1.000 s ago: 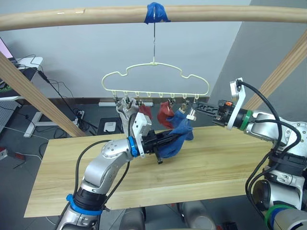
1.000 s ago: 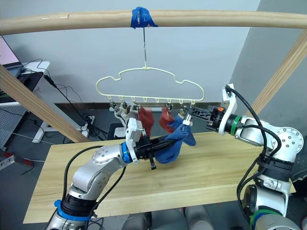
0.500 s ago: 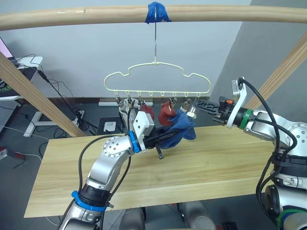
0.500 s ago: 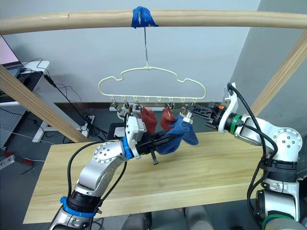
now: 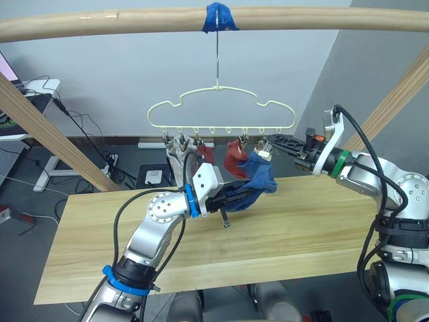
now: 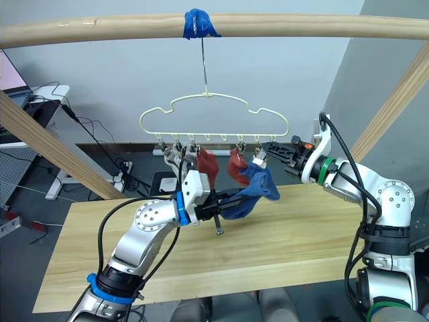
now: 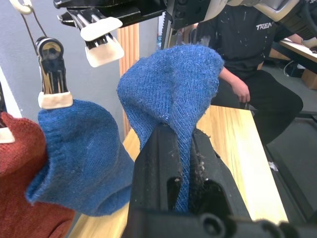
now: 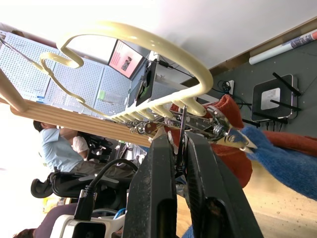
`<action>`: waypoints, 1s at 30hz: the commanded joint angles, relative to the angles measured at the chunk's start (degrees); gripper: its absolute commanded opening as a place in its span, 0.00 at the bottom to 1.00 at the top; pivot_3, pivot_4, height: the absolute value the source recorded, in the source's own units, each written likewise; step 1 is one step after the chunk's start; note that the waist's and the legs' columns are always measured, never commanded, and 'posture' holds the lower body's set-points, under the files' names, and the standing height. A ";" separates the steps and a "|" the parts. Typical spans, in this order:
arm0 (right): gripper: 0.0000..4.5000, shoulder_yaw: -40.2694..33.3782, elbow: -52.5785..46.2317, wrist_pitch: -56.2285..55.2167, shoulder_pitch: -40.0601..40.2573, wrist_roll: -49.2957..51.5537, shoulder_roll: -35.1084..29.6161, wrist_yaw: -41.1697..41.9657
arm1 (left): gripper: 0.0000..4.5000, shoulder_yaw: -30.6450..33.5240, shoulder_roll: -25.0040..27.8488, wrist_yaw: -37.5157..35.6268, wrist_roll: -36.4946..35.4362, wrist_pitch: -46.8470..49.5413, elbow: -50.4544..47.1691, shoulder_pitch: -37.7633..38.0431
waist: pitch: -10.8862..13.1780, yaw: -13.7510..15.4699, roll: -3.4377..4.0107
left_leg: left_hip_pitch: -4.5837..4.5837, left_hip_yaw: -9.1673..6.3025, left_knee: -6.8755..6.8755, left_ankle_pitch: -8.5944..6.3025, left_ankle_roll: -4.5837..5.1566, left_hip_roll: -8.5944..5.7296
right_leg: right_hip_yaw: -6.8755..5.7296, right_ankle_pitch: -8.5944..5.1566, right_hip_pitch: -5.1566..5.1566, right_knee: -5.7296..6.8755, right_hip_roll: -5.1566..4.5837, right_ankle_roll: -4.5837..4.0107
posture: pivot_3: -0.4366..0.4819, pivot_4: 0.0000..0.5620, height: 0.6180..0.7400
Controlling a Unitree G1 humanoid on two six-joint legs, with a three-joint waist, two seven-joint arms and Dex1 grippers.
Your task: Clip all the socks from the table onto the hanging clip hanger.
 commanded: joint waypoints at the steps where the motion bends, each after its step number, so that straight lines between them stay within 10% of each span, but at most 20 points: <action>1: 0.00 0.59 -2.16 0.56 -0.14 1.99 -2.48 0.95 | 0.00 1.16 -0.89 1.34 0.13 -1.75 -0.53 -1.22 | 0.01 0.02 0.02 | 0.00 0.00 0.00 0.00 0.00 0.00 | 0.00 0.00 0.00 0.00 0.00 0.00 | 0.30 0.38 1.00; 30: 0.00 2.13 -3.87 -0.44 0.98 1.99 -0.87 0.65 | 0.00 1.08 -1.33 2.33 0.71 -4.75 0.91 -2.21 | 0.04 0.09 0.05 | 0.02 -0.02 0.02 0.00 0.01 0.00 | -0.01 0.01 0.02 0.03 0.00 0.01 | 0.31 0.39 1.00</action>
